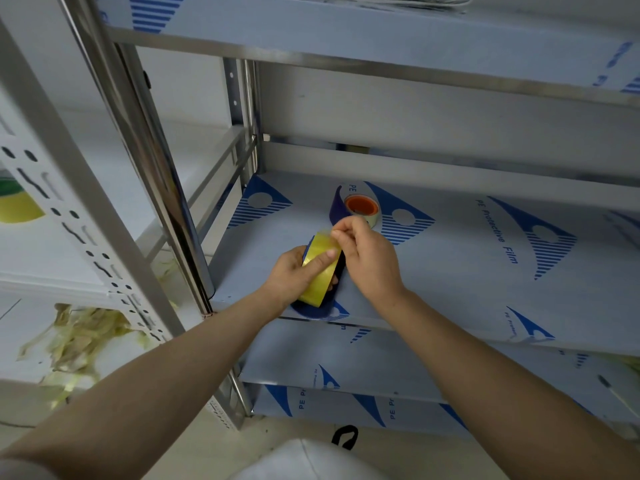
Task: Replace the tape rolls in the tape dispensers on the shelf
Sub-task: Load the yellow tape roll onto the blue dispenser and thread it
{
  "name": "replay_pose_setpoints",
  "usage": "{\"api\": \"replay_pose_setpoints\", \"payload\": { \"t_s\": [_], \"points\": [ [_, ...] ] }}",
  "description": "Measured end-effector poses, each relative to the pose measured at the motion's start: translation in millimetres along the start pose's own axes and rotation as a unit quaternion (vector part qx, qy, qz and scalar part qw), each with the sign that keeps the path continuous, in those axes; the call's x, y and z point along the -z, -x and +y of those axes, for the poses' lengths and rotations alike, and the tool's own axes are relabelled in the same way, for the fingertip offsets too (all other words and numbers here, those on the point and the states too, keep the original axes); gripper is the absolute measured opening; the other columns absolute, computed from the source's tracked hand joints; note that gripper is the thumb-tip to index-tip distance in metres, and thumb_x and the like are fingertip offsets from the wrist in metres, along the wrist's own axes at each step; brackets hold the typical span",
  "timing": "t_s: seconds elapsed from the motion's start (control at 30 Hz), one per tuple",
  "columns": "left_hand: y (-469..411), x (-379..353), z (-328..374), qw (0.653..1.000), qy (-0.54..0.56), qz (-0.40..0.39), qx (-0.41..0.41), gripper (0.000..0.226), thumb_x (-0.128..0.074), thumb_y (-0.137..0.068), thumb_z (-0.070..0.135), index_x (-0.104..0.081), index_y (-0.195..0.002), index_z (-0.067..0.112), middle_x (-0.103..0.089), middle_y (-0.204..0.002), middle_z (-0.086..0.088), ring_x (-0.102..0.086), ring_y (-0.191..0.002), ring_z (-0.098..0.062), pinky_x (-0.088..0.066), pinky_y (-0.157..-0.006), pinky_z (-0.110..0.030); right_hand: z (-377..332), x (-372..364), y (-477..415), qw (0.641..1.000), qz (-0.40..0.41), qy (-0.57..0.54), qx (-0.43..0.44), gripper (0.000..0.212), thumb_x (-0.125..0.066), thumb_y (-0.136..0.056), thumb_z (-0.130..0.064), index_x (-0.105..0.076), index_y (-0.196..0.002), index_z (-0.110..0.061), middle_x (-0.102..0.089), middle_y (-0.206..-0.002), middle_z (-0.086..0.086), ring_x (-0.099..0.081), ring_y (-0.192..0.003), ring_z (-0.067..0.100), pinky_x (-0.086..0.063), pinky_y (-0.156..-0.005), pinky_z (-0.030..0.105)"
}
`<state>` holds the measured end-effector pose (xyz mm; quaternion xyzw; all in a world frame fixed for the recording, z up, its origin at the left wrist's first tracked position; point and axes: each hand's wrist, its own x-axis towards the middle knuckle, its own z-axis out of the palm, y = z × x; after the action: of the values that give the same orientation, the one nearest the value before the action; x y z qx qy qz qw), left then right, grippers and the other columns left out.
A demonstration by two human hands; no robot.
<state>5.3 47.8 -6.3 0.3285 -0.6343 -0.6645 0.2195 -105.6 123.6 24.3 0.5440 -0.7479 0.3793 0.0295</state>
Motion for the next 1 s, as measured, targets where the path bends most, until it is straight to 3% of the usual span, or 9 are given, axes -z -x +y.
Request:
{"api": "replay_pose_setpoints", "payload": {
  "t_s": [0.07, 0.2, 0.33, 0.43, 0.63, 0.7, 0.83, 1.0],
  "points": [
    [3.3, 1.8, -0.2, 1.000, -0.005, -0.008, 0.011, 0.032, -0.071, -0.081, 0.026, -0.060, -0.103, 0.004, -0.070, -0.082, -0.006, -0.067, -0.067, -0.012, -0.053, -0.062, -0.020, -0.1, -0.2, -1.5, 1.000, -0.001, 0.000, -0.010, 0.023, -0.048, -0.095, -0.029, -0.059, -0.104, -0.011, -0.070, -0.096, 0.004, -0.065, -0.087, 0.023, -0.052, -0.071, 0.039],
    [6.0, 5.2, -3.7, 0.999, -0.031, -0.028, 0.022, 0.056, -0.082, -0.058, 0.020, -0.059, -0.107, 0.008, -0.067, -0.095, -0.009, -0.063, -0.087, -0.022, -0.051, -0.075, -0.028, 1.6, -1.1, -2.8, 1.000, 0.005, 0.007, -0.026, 0.021, -0.047, -0.095, -0.030, -0.059, -0.103, -0.014, -0.071, -0.093, 0.002, -0.065, -0.085, 0.021, -0.052, -0.070, 0.039],
    [7.7, 7.4, -4.6, 1.000, -0.011, -0.025, 0.014, 0.058, -0.082, -0.062, 0.024, -0.058, -0.111, 0.004, -0.068, -0.101, -0.017, -0.065, -0.089, -0.025, -0.053, -0.084, -0.035, 2.1, -2.3, -0.8, 0.999, 0.024, 0.010, -0.020, 0.021, -0.047, -0.095, -0.030, -0.059, -0.102, -0.014, -0.071, -0.091, 0.001, -0.064, -0.082, 0.020, -0.049, -0.066, 0.035],
    [8.8, 6.3, -3.4, 0.999, 0.004, -0.033, 0.010, 0.037, -0.075, -0.077, 0.017, -0.057, -0.107, 0.004, -0.070, -0.083, -0.010, -0.068, -0.068, -0.012, -0.056, -0.066, -0.021, 3.7, -0.6, -1.2, 0.999, 0.043, -0.001, -0.021, 0.018, -0.047, -0.095, -0.029, -0.058, -0.101, -0.015, -0.071, -0.088, 0.000, -0.066, -0.080, 0.021, -0.051, -0.064, 0.036],
    [9.5, 2.8, 3.8, 1.000, 0.003, 0.012, 0.009, 0.024, -0.067, -0.085, 0.026, -0.060, -0.092, 0.005, -0.065, -0.050, 0.004, -0.061, -0.044, -0.003, -0.049, -0.046, -0.014, 2.3, -0.8, -5.9, 0.997, 0.046, -0.037, -0.042, 0.015, -0.048, -0.094, -0.028, -0.057, -0.100, -0.017, -0.070, -0.089, 0.000, -0.067, -0.079, 0.018, -0.055, -0.068, 0.042],
    [11.4, 4.9, 3.0, 1.000, -0.003, -0.013, 0.014, 0.017, -0.071, -0.081, 0.020, -0.061, -0.090, 0.010, -0.067, -0.058, 0.006, -0.063, -0.051, -0.002, -0.049, -0.050, -0.013, 3.7, 0.1, -9.2, 0.995, 0.037, -0.063, -0.066, 0.014, -0.049, -0.094, -0.026, -0.057, -0.099, -0.016, -0.070, -0.089, 0.001, -0.067, -0.079, 0.017, -0.055, -0.069, 0.042],
    [12.0, 10.3, -2.0, 0.998, -0.031, -0.045, 0.023, 0.033, -0.078, -0.072, 0.013, -0.061, -0.100, 0.013, -0.067, -0.087, -0.003, -0.064, -0.078, -0.014, -0.051, -0.069, -0.021, 1.6, 2.5, -12.0, 0.997, 0.024, -0.048, -0.064, 0.014, -0.049, -0.094, -0.027, -0.058, -0.100, -0.017, -0.070, -0.089, 0.001, -0.066, -0.079, 0.018, -0.054, -0.069, 0.041],
    [10.9, 11.0, 4.4, 0.999, 0.031, -0.008, 0.026, 0.013, -0.071, -0.081, 0.018, -0.061, -0.086, 0.012, -0.067, -0.055, 0.005, -0.062, -0.047, -0.003, -0.049, -0.047, -0.014, -11.3, 13.2, -25.8, 0.988, 0.076, -0.120, -0.063, 0.006, -0.053, -0.093, -0.026, -0.058, -0.091, -0.022, -0.067, -0.077, -0.005, -0.067, -0.061, 0.013, -0.056, -0.064, 0.042]
  ]
}}
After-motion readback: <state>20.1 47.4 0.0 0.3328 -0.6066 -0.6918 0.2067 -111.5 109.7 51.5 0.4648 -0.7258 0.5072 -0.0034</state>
